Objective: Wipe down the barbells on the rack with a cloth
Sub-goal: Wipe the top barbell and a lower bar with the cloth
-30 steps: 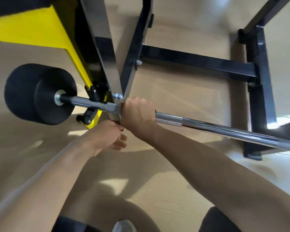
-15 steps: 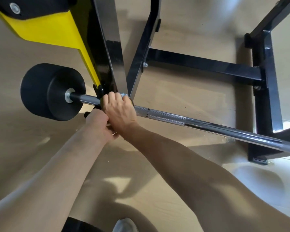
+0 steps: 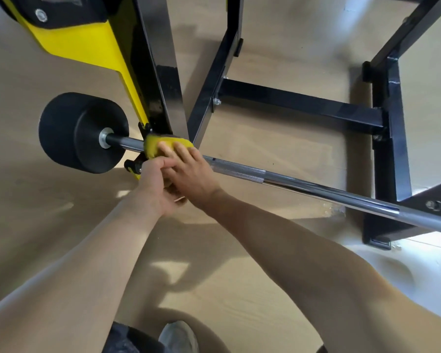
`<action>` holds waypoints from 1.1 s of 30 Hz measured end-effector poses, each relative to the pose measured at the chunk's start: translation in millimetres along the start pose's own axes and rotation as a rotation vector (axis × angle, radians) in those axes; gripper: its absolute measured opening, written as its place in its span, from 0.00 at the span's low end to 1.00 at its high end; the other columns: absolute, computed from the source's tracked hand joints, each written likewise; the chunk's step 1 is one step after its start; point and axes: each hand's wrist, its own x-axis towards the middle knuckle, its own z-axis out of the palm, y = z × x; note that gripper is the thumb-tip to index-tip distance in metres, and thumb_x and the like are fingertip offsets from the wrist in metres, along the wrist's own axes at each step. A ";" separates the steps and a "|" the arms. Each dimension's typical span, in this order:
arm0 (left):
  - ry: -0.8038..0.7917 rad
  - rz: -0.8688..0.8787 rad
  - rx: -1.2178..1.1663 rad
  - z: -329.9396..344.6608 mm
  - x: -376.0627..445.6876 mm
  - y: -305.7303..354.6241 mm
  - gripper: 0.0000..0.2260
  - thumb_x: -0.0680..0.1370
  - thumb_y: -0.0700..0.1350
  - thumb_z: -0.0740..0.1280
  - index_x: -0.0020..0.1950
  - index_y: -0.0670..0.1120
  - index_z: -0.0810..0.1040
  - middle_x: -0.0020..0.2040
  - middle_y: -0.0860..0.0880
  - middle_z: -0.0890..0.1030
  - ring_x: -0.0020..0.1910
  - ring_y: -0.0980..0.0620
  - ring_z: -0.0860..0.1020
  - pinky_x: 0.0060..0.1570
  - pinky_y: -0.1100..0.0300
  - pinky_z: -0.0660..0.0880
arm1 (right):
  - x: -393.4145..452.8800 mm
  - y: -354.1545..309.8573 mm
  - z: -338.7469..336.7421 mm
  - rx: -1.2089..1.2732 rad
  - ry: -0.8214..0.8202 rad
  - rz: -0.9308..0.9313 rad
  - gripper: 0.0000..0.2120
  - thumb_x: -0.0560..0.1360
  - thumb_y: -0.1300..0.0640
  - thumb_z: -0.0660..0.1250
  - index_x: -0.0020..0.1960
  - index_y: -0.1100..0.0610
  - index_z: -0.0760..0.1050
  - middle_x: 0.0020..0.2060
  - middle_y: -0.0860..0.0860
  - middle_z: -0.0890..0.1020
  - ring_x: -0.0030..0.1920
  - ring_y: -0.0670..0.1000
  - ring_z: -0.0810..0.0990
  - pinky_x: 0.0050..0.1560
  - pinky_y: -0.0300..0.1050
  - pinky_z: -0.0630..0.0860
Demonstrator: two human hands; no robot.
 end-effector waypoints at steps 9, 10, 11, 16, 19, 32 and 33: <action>0.111 0.083 -0.118 37.9 -8.6 -15.2 0.15 0.71 0.51 0.66 0.55 0.47 0.81 0.53 0.46 0.84 0.53 0.44 0.82 0.56 0.44 0.75 | -11.7 7.7 -16.2 0.088 -0.012 0.224 0.19 0.81 0.53 0.57 0.71 0.57 0.66 0.60 0.57 0.76 0.57 0.59 0.77 0.56 0.51 0.73; 0.120 0.088 -0.114 39.9 -8.6 -16.6 0.13 0.72 0.51 0.65 0.52 0.46 0.81 0.52 0.45 0.84 0.52 0.44 0.82 0.56 0.44 0.75 | -16.7 11.0 -17.6 0.101 -0.016 0.221 0.19 0.81 0.53 0.58 0.71 0.57 0.66 0.61 0.56 0.76 0.57 0.59 0.77 0.57 0.51 0.73; 0.116 0.091 -0.088 39.9 -9.6 -18.1 0.12 0.73 0.51 0.65 0.50 0.45 0.80 0.52 0.45 0.83 0.51 0.44 0.81 0.56 0.44 0.75 | -24.0 16.1 -18.1 0.119 -0.024 0.206 0.20 0.80 0.54 0.60 0.71 0.57 0.65 0.62 0.56 0.75 0.58 0.58 0.76 0.58 0.50 0.72; -0.069 0.059 0.105 40.0 -13.2 -37.4 0.11 0.80 0.46 0.61 0.42 0.47 0.80 0.41 0.46 0.81 0.37 0.49 0.81 0.37 0.56 0.78 | -84.4 35.9 -42.7 0.272 0.052 0.226 0.15 0.71 0.62 0.70 0.58 0.60 0.78 0.54 0.56 0.81 0.55 0.59 0.78 0.52 0.52 0.75; -0.024 -0.001 0.408 39.3 -32.9 -70.1 0.12 0.81 0.52 0.63 0.51 0.43 0.79 0.48 0.41 0.84 0.38 0.46 0.83 0.36 0.54 0.79 | -131.5 34.5 -70.5 0.479 -0.181 0.252 0.15 0.74 0.62 0.68 0.61 0.59 0.76 0.50 0.57 0.83 0.48 0.61 0.81 0.45 0.53 0.75; -0.162 -0.156 0.557 53.3 -330.0 38.8 0.23 0.71 0.59 0.74 0.57 0.43 0.79 0.49 0.40 0.83 0.45 0.44 0.79 0.35 0.56 0.73 | -193.3 34.7 -398.4 1.066 -0.431 0.624 0.26 0.70 0.29 0.64 0.54 0.48 0.74 0.44 0.46 0.81 0.43 0.47 0.79 0.43 0.43 0.77; -0.175 -0.171 0.531 52.2 -355.7 58.5 0.24 0.71 0.58 0.75 0.58 0.43 0.79 0.50 0.40 0.84 0.46 0.44 0.80 0.39 0.55 0.76 | -189.5 34.9 -431.1 1.089 -0.464 0.616 0.31 0.65 0.27 0.68 0.59 0.46 0.72 0.49 0.46 0.80 0.47 0.47 0.79 0.46 0.43 0.78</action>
